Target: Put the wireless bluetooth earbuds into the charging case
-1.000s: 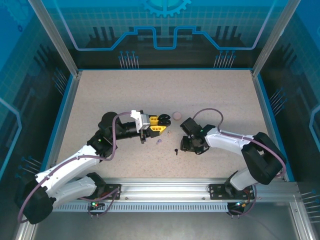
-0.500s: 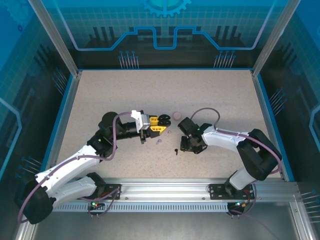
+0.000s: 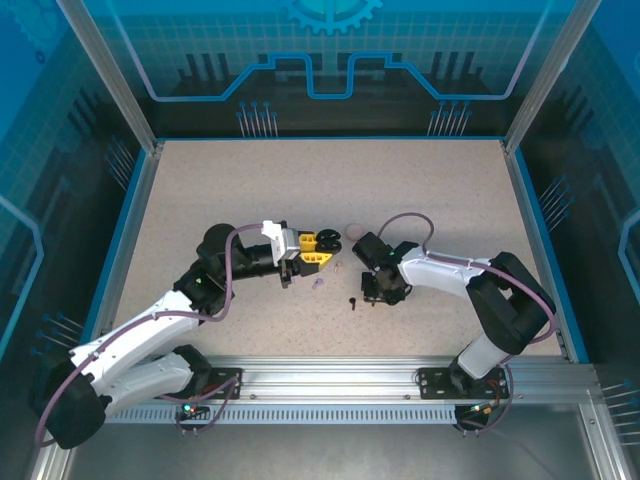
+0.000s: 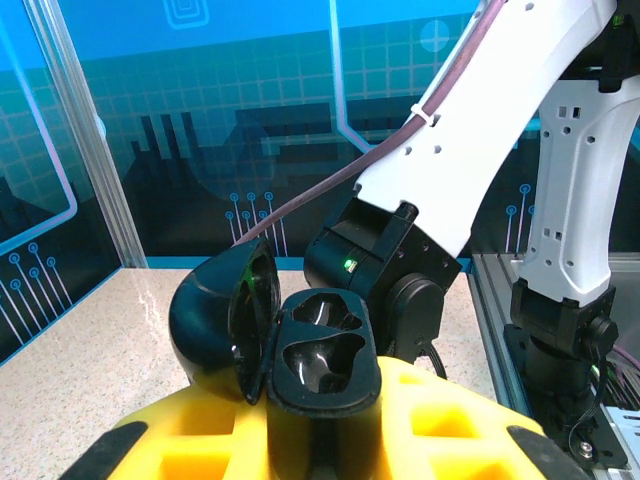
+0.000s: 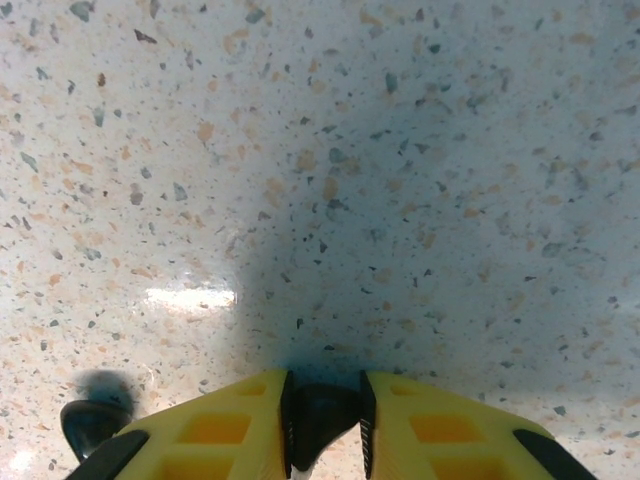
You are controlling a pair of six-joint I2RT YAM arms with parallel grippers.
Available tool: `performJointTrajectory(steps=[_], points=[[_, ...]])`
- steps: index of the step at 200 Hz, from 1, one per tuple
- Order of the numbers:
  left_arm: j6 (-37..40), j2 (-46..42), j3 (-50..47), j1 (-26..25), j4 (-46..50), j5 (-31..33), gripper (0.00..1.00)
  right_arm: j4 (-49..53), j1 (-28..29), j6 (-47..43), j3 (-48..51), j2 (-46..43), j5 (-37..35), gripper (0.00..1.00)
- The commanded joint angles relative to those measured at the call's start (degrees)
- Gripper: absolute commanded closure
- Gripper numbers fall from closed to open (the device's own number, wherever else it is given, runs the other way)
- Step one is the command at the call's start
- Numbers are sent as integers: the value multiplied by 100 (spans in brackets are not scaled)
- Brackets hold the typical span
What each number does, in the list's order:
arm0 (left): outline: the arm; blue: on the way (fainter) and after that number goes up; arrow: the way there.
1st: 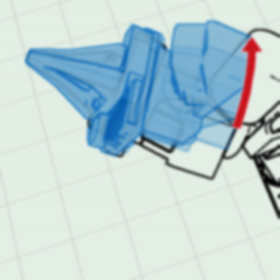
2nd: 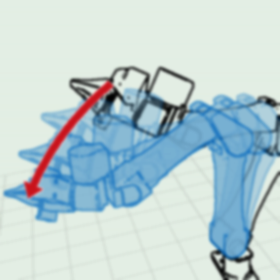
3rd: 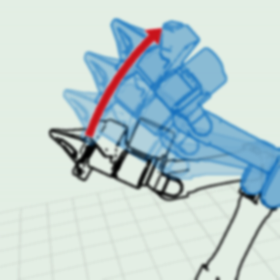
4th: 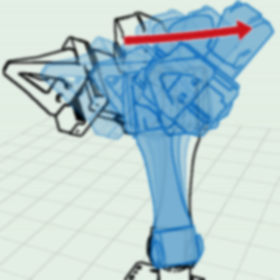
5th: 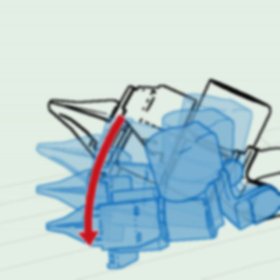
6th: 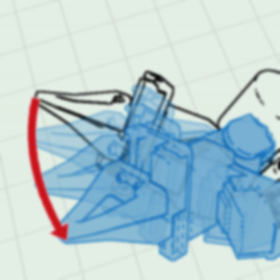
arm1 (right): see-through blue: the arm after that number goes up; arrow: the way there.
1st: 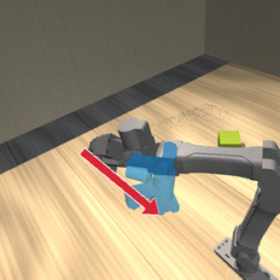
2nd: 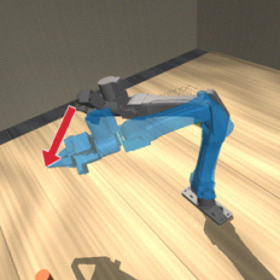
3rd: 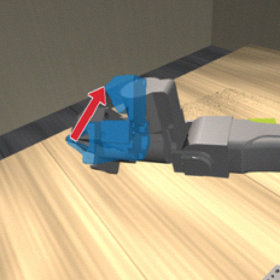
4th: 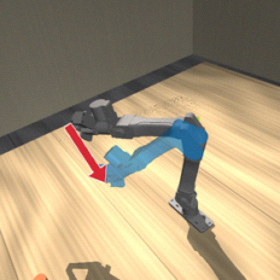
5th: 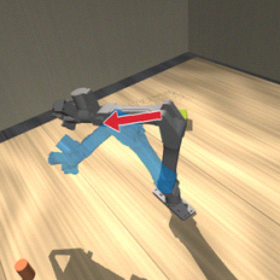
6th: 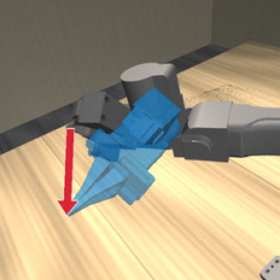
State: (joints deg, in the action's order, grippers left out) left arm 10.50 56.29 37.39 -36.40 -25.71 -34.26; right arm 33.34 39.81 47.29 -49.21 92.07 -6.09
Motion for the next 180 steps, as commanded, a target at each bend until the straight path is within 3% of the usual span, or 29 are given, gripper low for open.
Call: performJointTrajectory(steps=[1, 62, 128, 180], points=[[90, -119, 49, -51, 31, -20, 100, -263, 149, -110, 10, 259, 276, 76], [68, -195, -20, -45, 112, 33, 100, -250, 140, -247, 64, -376, -45, 77], [-82, 136, -231, -65, -354, 379, 100, -60, 47, -503, 72, -2341, -582, 77], [-225, 1012, -287, -214, -1430, 900, 100, 25, 7, -962, -609, -3678, -800, 78]])
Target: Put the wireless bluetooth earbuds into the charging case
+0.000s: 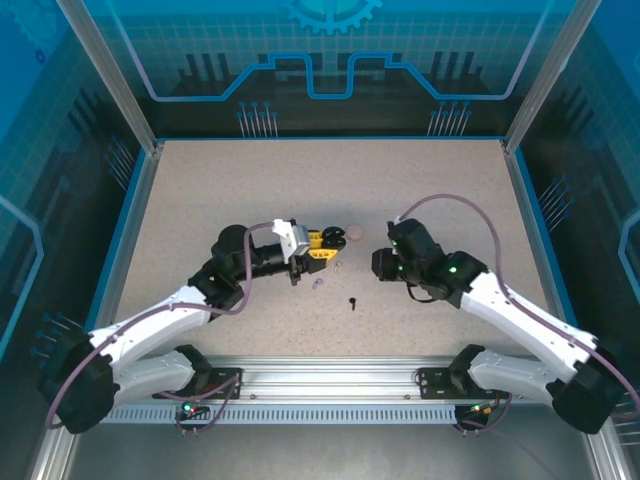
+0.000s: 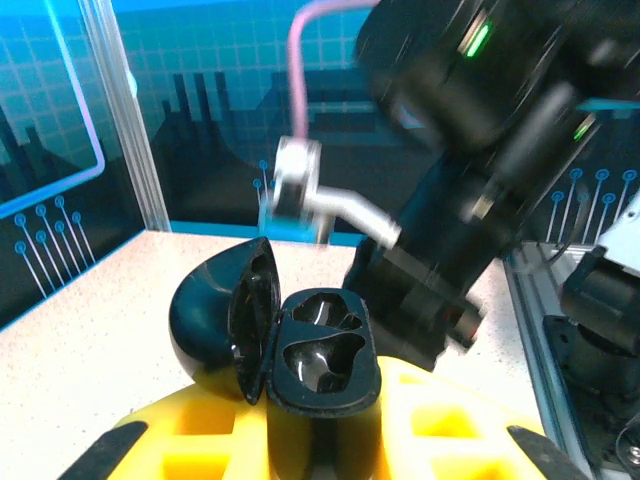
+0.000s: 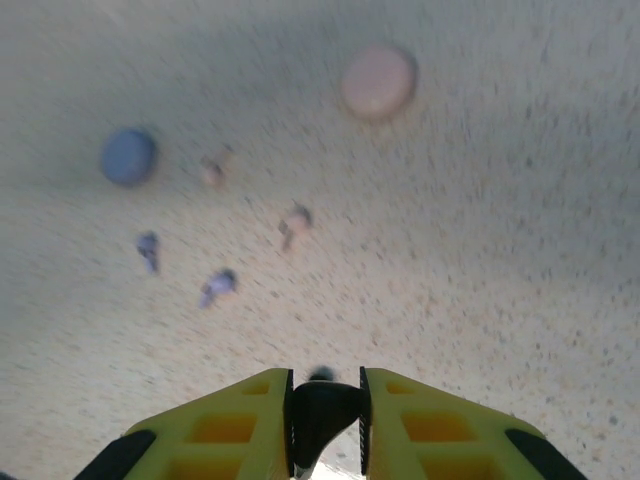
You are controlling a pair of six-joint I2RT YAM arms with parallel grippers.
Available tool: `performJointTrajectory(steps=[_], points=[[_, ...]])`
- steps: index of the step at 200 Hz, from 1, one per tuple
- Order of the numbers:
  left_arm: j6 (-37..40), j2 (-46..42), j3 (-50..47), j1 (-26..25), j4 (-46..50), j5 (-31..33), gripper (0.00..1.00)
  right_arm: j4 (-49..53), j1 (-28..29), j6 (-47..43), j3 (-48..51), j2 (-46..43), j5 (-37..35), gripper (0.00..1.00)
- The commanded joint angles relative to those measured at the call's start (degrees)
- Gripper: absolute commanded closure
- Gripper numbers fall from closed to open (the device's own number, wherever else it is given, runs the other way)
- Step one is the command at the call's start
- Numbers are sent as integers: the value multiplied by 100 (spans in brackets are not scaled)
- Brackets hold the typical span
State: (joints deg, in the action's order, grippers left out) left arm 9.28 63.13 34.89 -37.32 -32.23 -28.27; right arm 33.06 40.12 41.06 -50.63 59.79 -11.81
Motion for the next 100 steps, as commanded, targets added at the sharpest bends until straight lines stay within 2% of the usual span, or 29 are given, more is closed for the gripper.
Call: performJointTrajectory(steps=[1, 42, 100], points=[[-102, 347, -37, -129, -795, 307, 100, 53, -23, -346, -484, -463, -226, 78], [-180, 936, 148, -319, -1233, 503, 100, -130, 3, -620, -1030, -785, -57, 79], [-207, 1289, 315, -515, -1399, 651, 100, -472, 345, -782, -1320, -445, -135, 79]])
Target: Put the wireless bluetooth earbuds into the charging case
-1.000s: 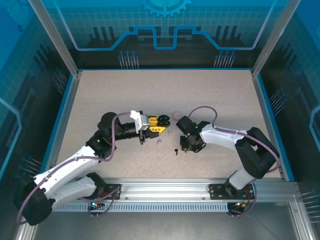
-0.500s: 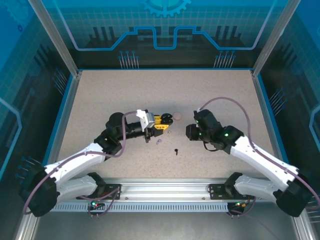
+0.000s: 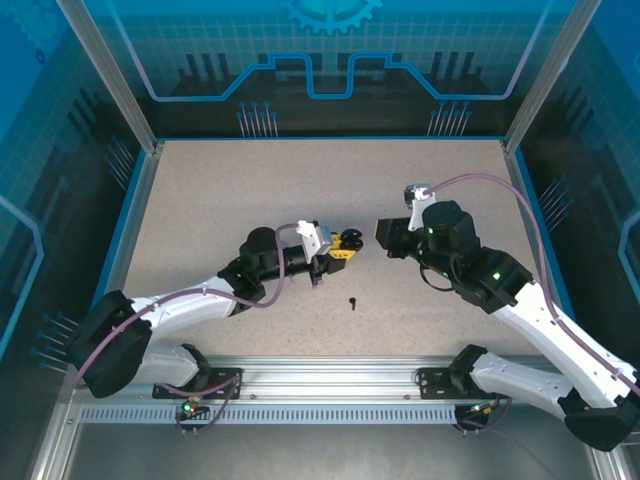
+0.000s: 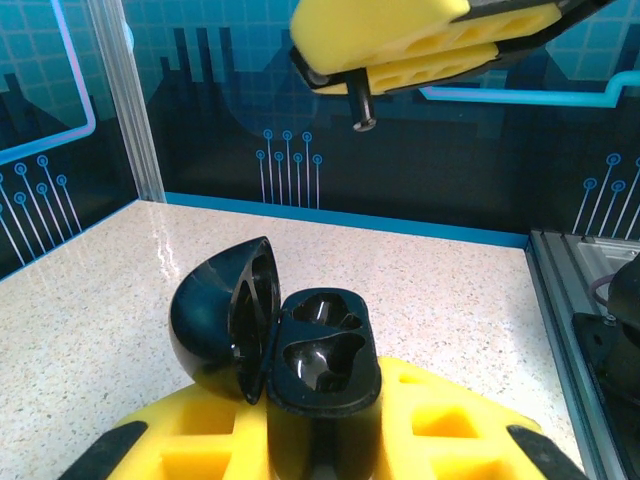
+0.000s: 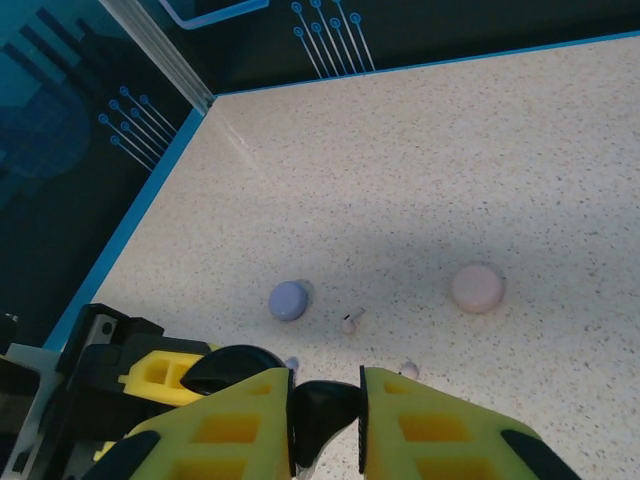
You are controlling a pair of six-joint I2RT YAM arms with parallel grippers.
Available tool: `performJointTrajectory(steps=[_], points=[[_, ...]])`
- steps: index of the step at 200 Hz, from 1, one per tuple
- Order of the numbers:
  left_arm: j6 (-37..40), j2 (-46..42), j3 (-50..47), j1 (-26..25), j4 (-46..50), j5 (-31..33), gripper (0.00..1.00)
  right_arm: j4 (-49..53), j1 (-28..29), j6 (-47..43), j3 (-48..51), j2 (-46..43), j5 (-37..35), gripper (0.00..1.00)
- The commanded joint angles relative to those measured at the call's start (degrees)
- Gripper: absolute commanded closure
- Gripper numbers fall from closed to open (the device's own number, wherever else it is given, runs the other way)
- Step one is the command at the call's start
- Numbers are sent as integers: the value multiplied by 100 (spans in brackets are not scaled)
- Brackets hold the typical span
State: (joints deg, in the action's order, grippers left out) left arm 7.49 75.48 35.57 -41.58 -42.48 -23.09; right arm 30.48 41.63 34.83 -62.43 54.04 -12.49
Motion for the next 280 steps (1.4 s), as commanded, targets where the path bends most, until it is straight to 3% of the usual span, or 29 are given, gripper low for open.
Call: performJointTrajectory(steps=[1, 113, 280], points=[[-28, 59, 248, -92, -370, 136, 100, -216, 200, -160, -139, 136, -73, 79], [-394, 64, 318, -126, -347, 431, 100, -503, 566, -248, -51, 413, -373, 80], [-628, 54, 356, -131, -331, 426, 100, -597, 636, -284, -25, 649, -535, 80]])
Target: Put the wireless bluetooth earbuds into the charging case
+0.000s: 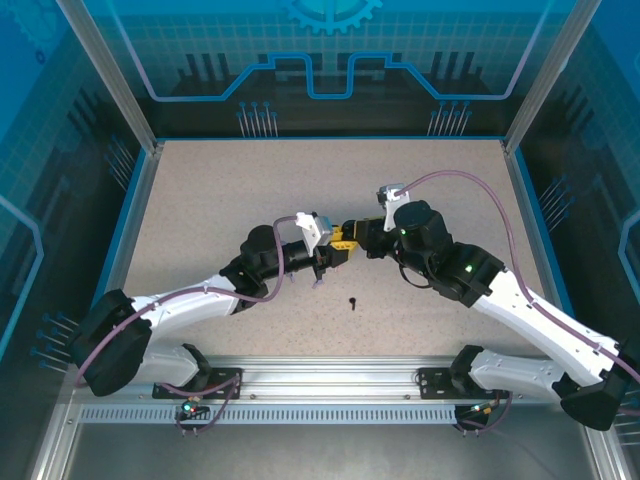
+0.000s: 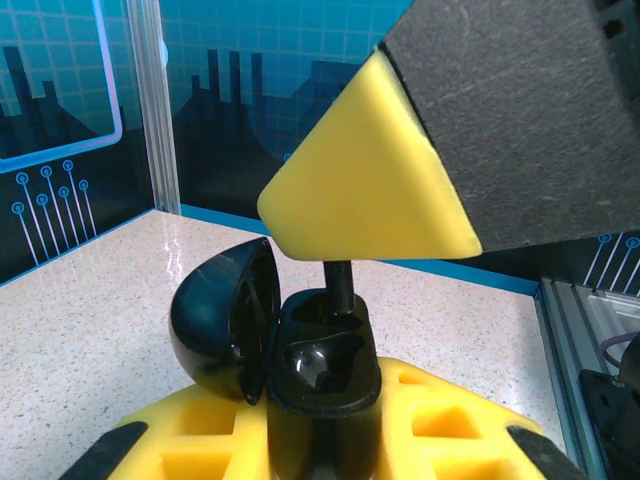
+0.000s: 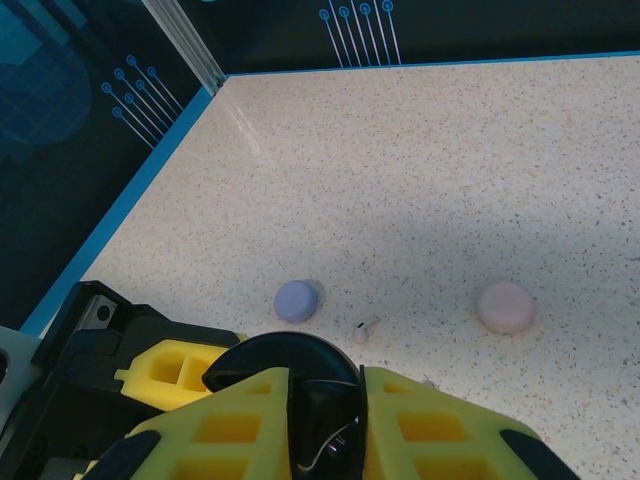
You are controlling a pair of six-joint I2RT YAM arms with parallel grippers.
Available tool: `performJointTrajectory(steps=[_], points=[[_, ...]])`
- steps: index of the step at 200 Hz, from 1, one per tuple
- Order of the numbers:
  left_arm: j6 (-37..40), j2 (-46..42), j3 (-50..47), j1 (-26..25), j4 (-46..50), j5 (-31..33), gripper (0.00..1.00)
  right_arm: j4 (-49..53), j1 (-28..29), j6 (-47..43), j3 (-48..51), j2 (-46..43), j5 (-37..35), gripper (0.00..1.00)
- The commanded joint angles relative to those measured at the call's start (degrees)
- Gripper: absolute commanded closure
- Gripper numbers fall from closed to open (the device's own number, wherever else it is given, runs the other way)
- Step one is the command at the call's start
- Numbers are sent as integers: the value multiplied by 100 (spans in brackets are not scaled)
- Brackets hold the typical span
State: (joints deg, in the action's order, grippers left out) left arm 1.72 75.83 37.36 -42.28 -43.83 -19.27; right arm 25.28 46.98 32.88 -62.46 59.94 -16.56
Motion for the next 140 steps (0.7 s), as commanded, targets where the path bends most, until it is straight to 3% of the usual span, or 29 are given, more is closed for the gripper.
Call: performJointTrajectory(steps=[1, 102, 140], points=[[-50, 19, 180, -61, -196, 40, 100, -72, 105, -89, -22, 64, -124, 80], [-49, 46, 175, -60, -182, 107, 100, 206, 171, -81, -29, 98, 80, 77], [-48, 52, 166, -57, -187, 99, 100, 267, 171, -72, -69, 57, 85, 69]])
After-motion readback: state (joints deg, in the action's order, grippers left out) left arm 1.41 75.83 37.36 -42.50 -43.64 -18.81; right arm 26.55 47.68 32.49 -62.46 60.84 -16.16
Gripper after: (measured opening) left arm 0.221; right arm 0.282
